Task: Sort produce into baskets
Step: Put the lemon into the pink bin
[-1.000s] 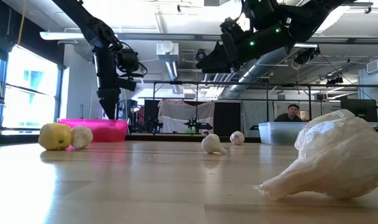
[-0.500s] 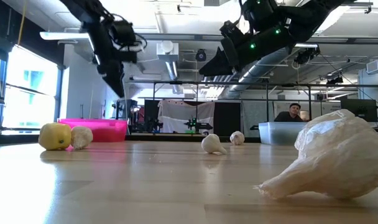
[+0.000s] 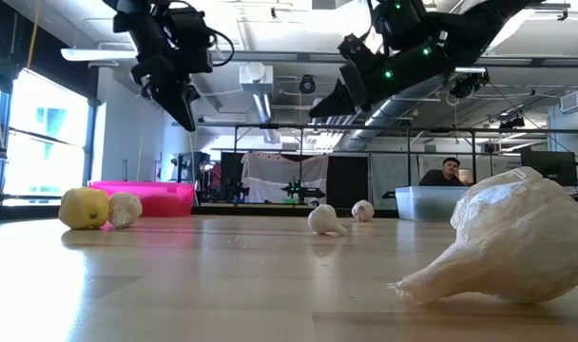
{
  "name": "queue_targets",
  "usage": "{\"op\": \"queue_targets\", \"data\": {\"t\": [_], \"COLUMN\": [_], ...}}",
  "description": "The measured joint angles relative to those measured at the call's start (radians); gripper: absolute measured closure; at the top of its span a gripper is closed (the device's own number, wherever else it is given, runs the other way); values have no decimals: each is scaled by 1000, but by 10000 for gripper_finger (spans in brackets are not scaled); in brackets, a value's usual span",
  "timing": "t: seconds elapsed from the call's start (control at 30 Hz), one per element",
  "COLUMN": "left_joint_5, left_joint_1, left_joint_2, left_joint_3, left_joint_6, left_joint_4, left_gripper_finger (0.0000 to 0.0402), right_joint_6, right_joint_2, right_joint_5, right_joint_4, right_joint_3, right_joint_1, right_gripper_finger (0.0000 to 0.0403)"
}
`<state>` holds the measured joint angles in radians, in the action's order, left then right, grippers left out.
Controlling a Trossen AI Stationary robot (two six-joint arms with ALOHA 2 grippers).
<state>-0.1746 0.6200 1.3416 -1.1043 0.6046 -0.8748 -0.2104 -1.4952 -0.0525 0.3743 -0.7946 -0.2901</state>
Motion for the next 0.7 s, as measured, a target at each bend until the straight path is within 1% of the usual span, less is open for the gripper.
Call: {"op": "queue_targets", "data": {"t": [0.1, 0.2, 0.33, 0.43, 0.6, 0.7], "left_joint_5": [-87, -140, -148, -149, -148, -147], "left_joint_1": [-21, -30, -66, -104, -193, -256], "left_joint_2": [-3, -6, -5, -5, -25, -42], "left_joint_3": [33, 67, 109, 116, 116, 116], "left_joint_6": [19, 16, 18, 17, 17, 6], "left_joint_4": [18, 59, 98, 95, 56, 2], "left_gripper_finger": [397, 398, 401, 401, 401, 401], "right_joint_6": [21, 53, 83, 98, 98, 98], "right_joint_2": [0, 0, 0, 0, 0, 0], "right_joint_5": [0, 0, -21, -34, -34, -34], "right_joint_4": [101, 177, 201, 190, 184, 168], "right_joint_3": [60, 112, 140, 140, 140, 140], "right_joint_1": [0, -2, -2, -2, -2, -2], "right_gripper_finger": [400, 400, 401, 402, 402, 402]}}
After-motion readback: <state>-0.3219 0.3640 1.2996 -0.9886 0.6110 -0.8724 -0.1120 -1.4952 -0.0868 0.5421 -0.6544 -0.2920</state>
